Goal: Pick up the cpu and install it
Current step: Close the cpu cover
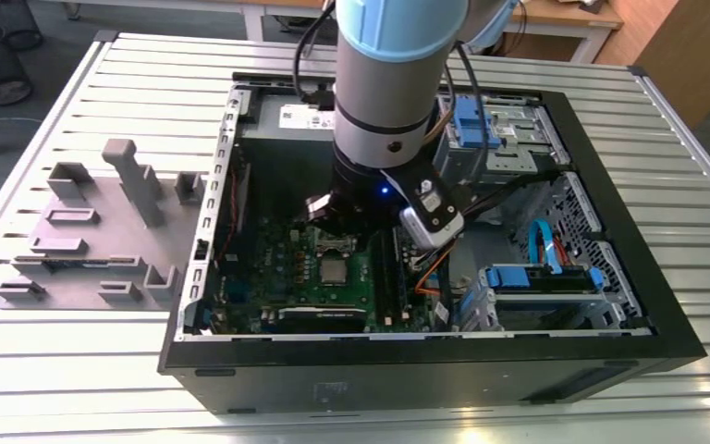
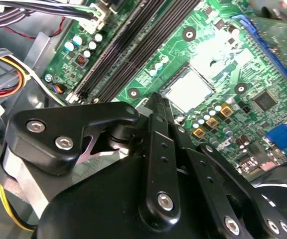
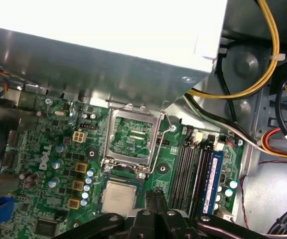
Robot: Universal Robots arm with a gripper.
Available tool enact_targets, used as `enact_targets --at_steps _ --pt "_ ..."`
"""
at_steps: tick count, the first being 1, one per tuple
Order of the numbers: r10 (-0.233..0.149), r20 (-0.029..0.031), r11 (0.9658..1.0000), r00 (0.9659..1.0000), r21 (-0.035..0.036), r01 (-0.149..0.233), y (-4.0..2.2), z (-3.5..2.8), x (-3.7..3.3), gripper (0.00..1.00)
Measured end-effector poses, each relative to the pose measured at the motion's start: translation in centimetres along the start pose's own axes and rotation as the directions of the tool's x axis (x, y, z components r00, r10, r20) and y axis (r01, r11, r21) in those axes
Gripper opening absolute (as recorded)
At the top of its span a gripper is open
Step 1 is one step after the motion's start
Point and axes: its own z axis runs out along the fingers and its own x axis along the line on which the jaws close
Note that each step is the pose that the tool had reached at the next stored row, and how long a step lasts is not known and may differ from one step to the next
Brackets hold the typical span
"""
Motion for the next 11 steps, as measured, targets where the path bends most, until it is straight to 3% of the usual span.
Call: enact_targets --at_steps 11 --pt "-0.040 -0.0021 0.9992 0.9992 -0.0010 0.040 0.91 0.37 -0.45 0.11"
